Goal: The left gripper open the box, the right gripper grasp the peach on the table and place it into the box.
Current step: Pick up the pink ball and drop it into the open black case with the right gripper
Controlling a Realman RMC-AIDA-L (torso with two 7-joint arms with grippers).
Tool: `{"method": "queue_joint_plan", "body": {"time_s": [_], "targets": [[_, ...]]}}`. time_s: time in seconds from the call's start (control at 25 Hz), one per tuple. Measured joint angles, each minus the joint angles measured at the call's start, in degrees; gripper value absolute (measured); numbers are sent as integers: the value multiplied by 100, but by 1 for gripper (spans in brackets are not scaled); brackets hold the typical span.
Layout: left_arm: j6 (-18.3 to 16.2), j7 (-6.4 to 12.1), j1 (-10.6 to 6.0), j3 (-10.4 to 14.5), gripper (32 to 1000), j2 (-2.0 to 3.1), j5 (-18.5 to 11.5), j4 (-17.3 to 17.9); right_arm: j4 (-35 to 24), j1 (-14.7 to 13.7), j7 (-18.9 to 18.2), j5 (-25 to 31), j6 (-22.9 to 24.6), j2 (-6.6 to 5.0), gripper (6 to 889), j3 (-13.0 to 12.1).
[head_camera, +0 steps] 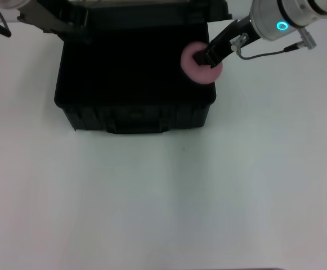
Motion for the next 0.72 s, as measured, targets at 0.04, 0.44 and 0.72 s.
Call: {"method": "queue_joint_plan", "body": {"time_s": [0.04, 0.44, 0.72], "targets": [[0, 0, -6, 2, 382, 0, 0, 0, 16, 12, 0, 0, -25, 3, 45, -14], [6, 0, -31, 7, 382, -7, 0, -1, 329, 150, -70, 23, -334, 14, 45, -69], [11, 0, -41, 7, 382, -9, -3, -1, 606, 297, -130, 23, -623, 39, 46, -148]]}}
